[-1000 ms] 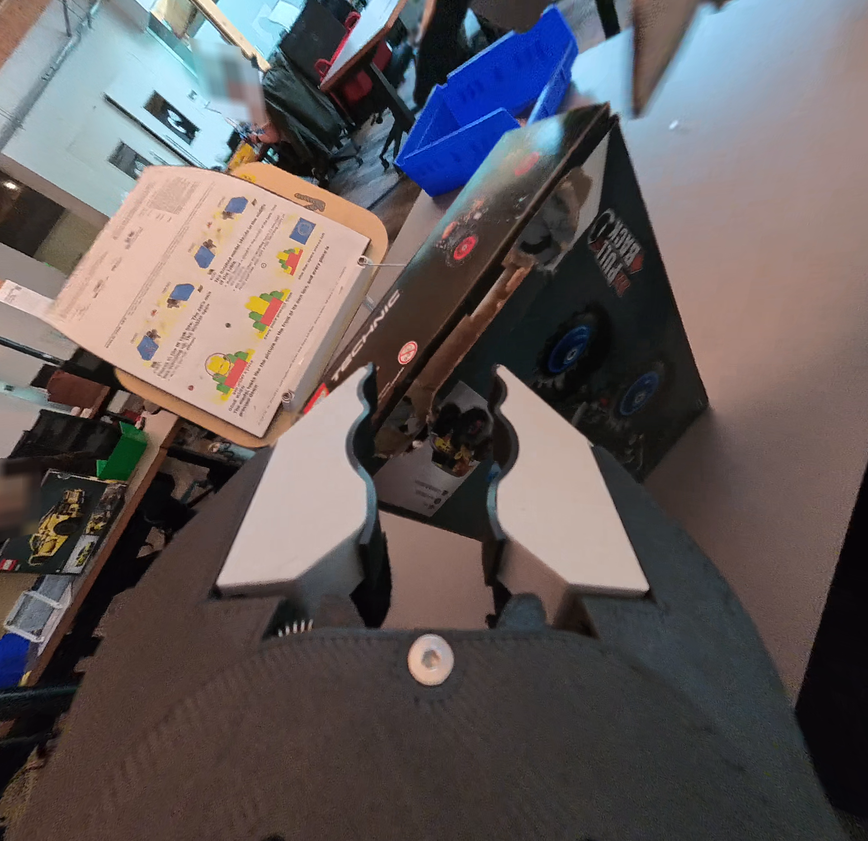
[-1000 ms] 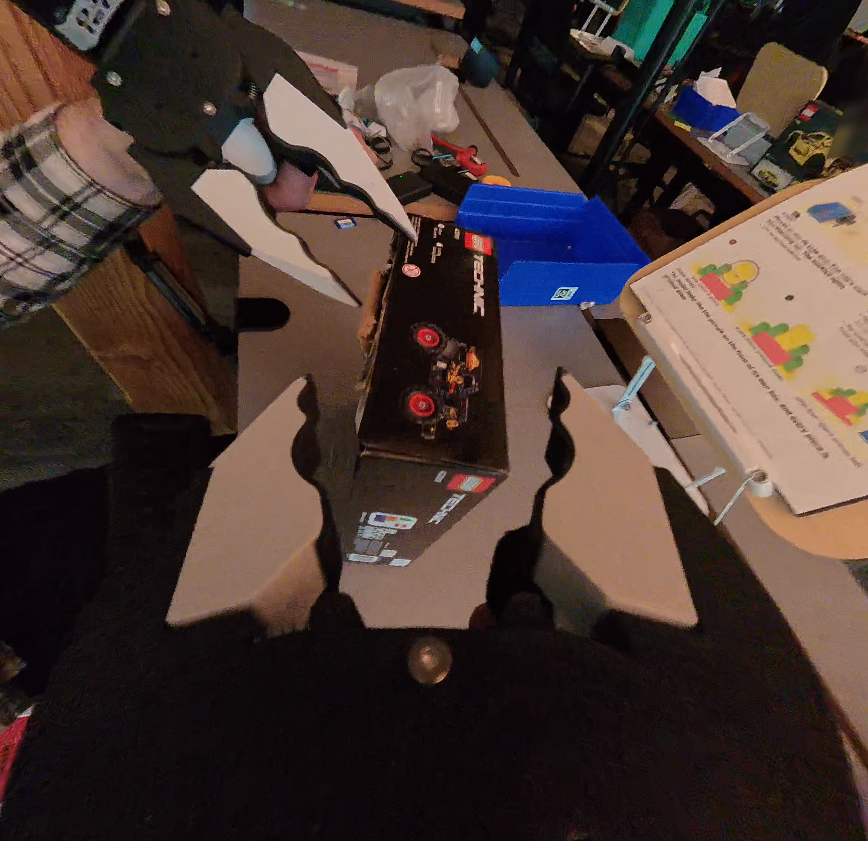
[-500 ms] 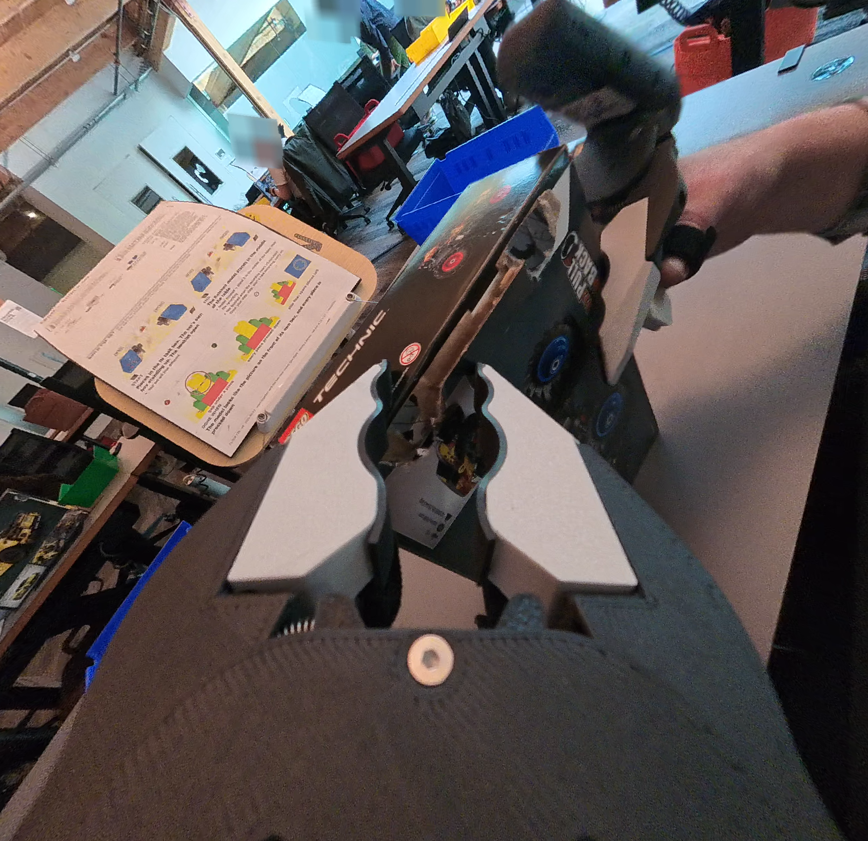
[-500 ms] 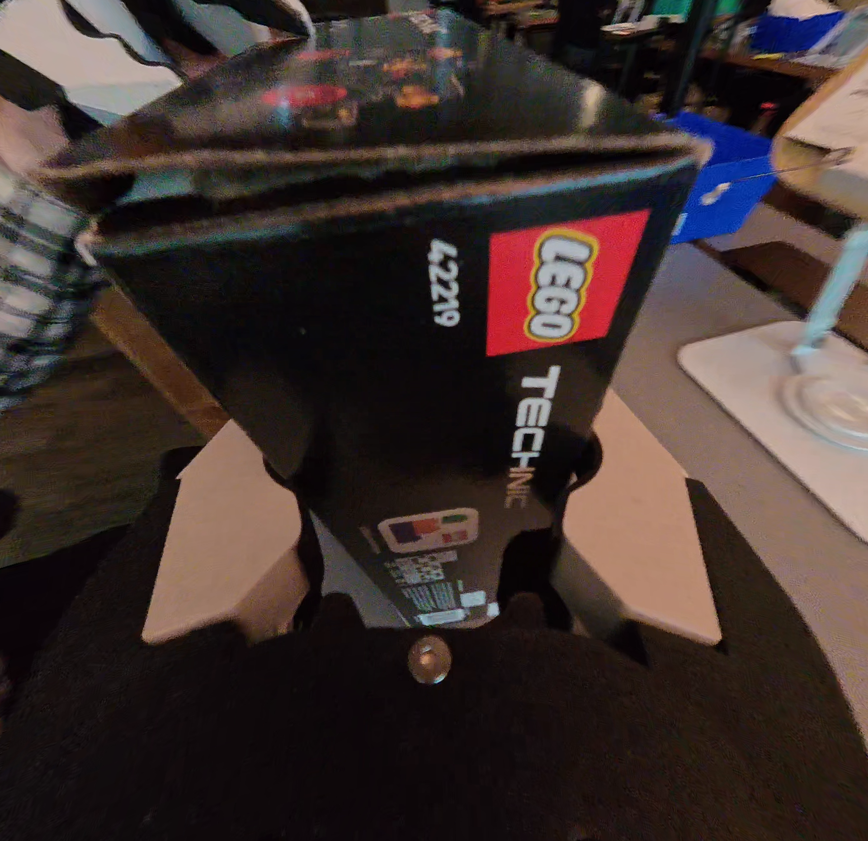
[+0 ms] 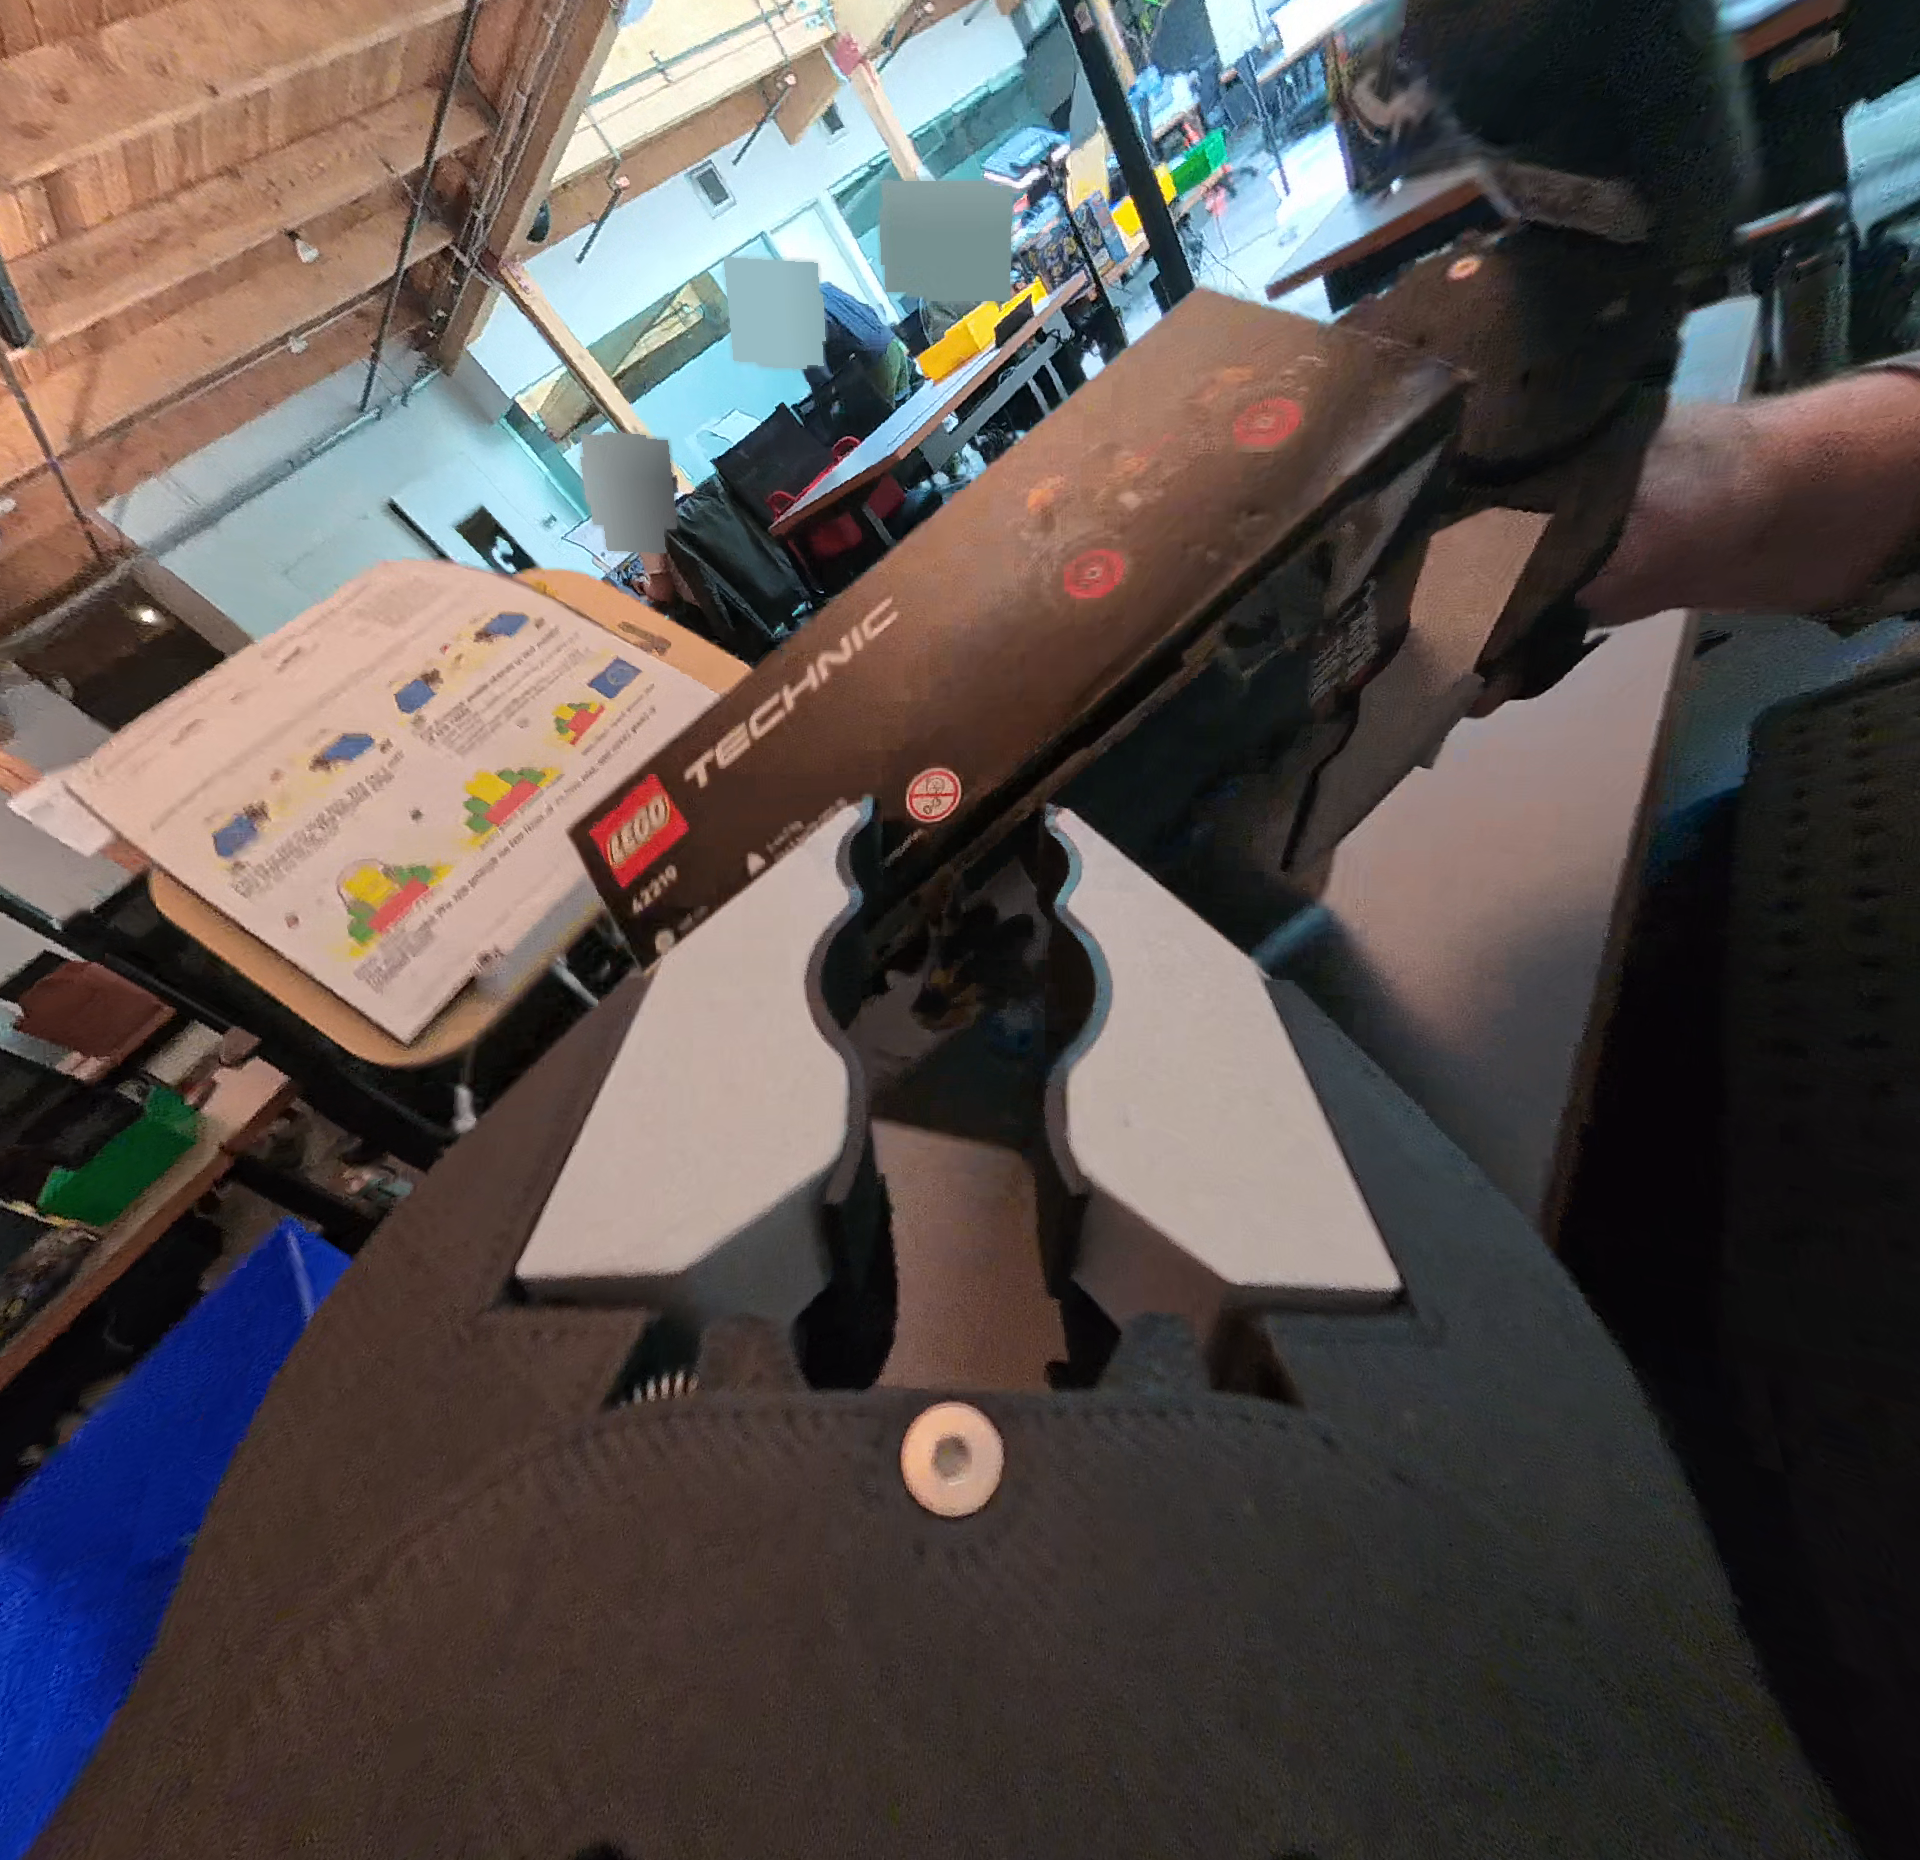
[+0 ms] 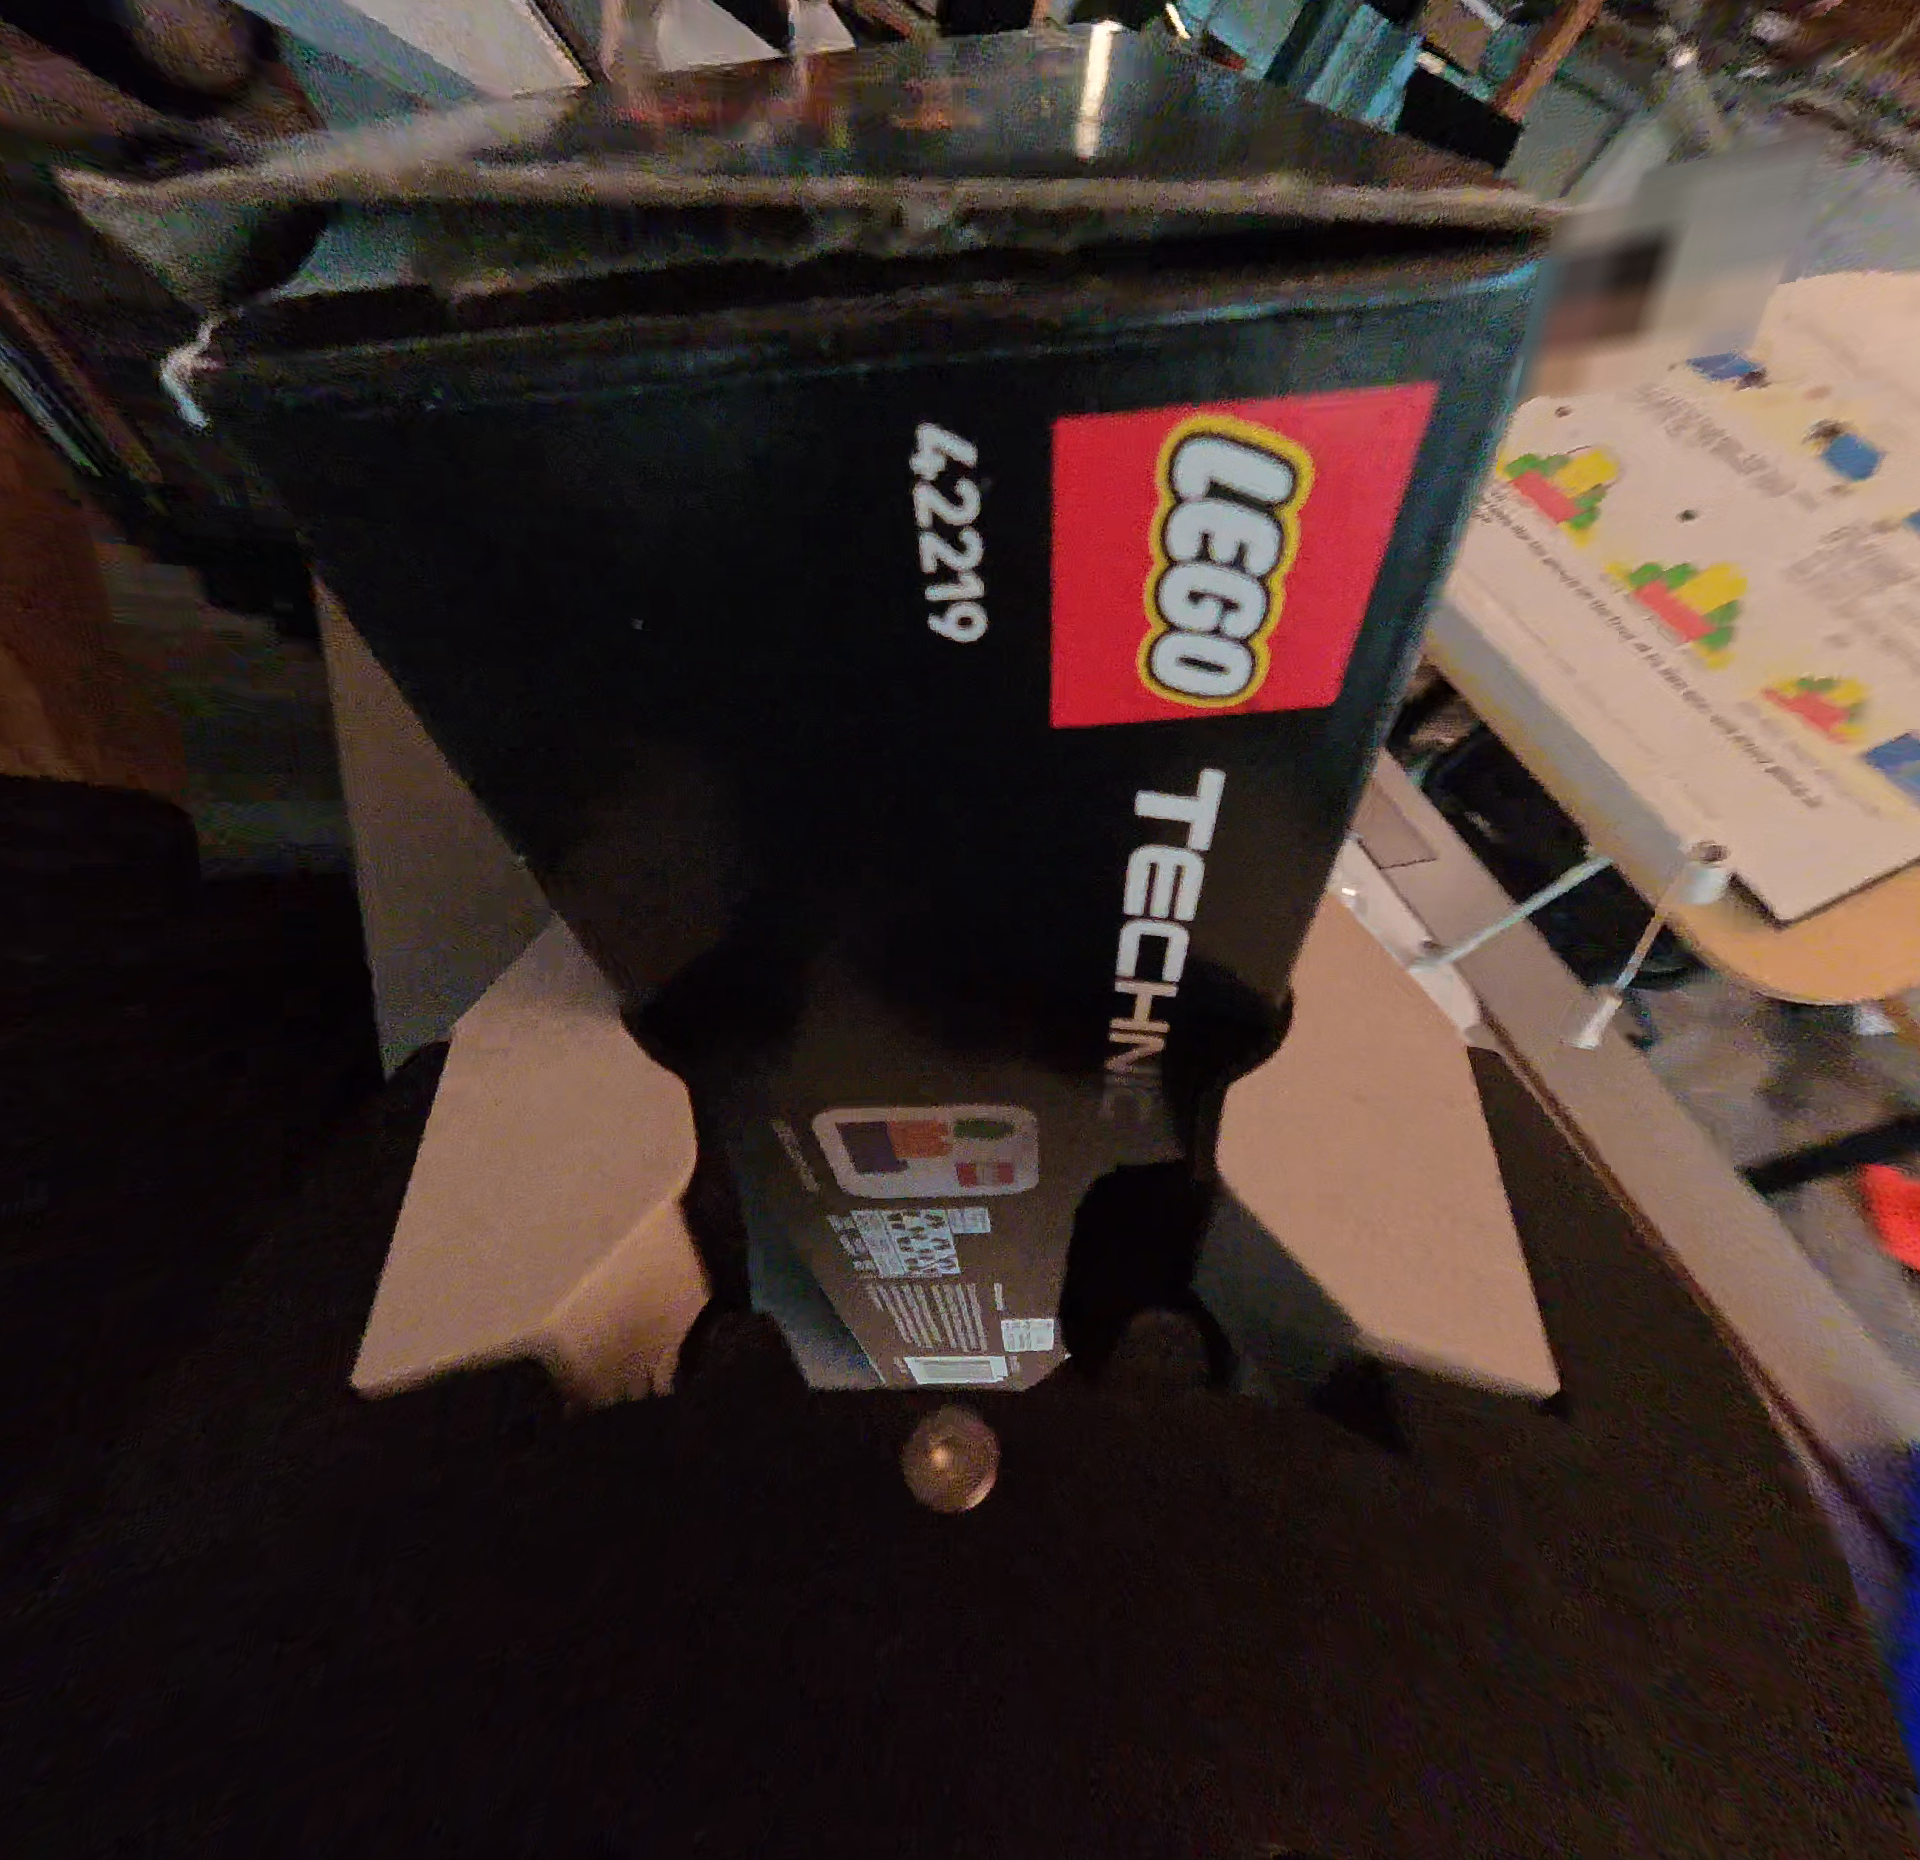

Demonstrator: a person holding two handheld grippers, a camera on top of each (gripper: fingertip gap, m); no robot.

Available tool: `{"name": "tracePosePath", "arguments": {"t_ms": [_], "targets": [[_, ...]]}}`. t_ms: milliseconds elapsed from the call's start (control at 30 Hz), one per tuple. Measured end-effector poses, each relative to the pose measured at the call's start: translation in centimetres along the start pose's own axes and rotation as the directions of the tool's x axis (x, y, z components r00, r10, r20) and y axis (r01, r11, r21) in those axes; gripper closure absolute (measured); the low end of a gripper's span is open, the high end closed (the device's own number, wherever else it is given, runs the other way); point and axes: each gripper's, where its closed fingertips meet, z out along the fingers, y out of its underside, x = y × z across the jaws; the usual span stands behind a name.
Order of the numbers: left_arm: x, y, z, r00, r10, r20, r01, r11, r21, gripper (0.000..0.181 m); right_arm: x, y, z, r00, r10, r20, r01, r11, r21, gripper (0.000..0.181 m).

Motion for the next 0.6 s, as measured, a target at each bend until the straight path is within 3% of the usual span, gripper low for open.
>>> {"name": "tracePosePath", "arguments": {"t_ms": [133, 233, 467, 600], "targets": [[2.1, 2.9, -1.8, 0.975, -0.22, 0.034, 0.218, 0.974, 0.062, 0.161, -2.2, 1.4, -0.2, 0.965, -0.198, -0.17, 0.186, 0.979, -0.081, 0.075], [2.8, 5.5, -1.9, 0.945, -0.317, 0.079, 0.316, 0.948, 0.026, 0.162, -2.6, 2.4, 0.4, 0.923, -0.305, -0.235, 0.278, 0.95, -0.142, 0.075], [4.0, 10.3, -0.2, 0.877, -0.467, 0.114, 0.477, 0.875, -0.08, 0.166, -2.2, 5.5, 2.0, 0.841, -0.479, -0.25, 0.425, 0.872, -0.243, 0.075], [4.3, 12.7, 1.4, 0.869, -0.482, 0.114, 0.495, 0.85, -0.177, 0.166, -1.3, 7.5, 2.6, 0.804, -0.549, -0.227, 0.473, 0.823, -0.315, 0.076]]}}
